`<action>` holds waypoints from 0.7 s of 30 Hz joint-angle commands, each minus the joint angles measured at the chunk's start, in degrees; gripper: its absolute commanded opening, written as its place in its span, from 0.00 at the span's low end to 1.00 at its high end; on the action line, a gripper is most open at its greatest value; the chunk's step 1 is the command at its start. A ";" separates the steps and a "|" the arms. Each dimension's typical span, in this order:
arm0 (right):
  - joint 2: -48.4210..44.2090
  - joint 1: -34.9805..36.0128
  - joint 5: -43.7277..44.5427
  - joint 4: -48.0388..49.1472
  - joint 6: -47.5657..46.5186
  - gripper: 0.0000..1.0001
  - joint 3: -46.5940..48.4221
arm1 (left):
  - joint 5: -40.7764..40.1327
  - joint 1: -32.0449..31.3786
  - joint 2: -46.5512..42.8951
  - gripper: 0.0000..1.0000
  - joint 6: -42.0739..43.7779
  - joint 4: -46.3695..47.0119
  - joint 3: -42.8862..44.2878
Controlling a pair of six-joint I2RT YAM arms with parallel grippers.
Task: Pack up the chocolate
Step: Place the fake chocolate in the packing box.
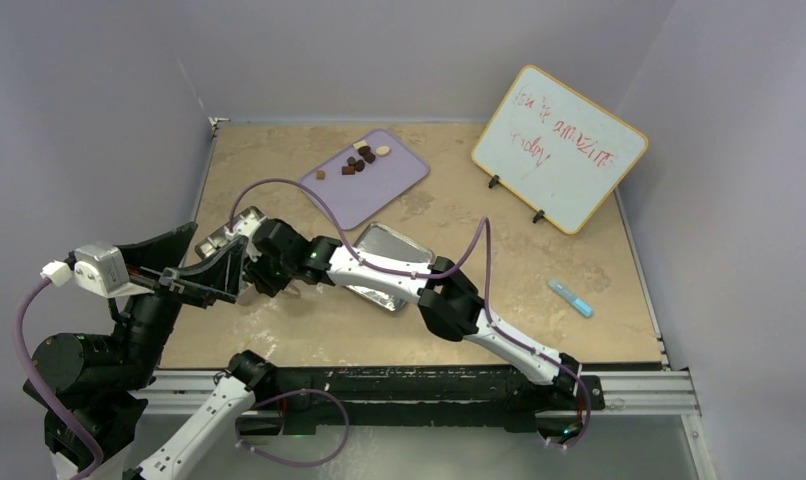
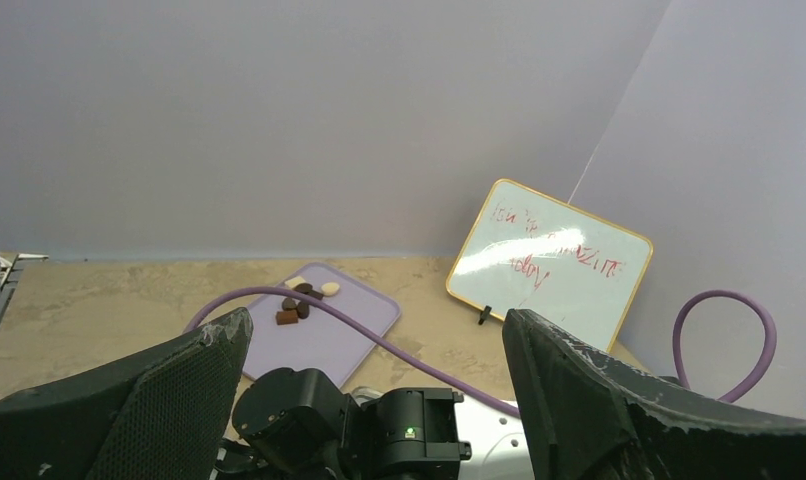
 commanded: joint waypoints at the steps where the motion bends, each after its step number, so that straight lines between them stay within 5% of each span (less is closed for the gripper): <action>1: -2.00 0.28 0.25 2.94 0.15 0.42 1.89 | 1.21 0.10 -0.25 0.95 -0.64 1.13 1.45; 12: -5.61 0.19 0.75 2.51 -1.66 0.37 0.73 | 1.03 0.10 -0.12 0.96 -0.28 0.95 1.37; 21: -20.45 -0.56 3.47 10.01 -3.28 0.34 -14.84 | -1.49 0.10 -1.09 0.96 0.71 0.52 1.65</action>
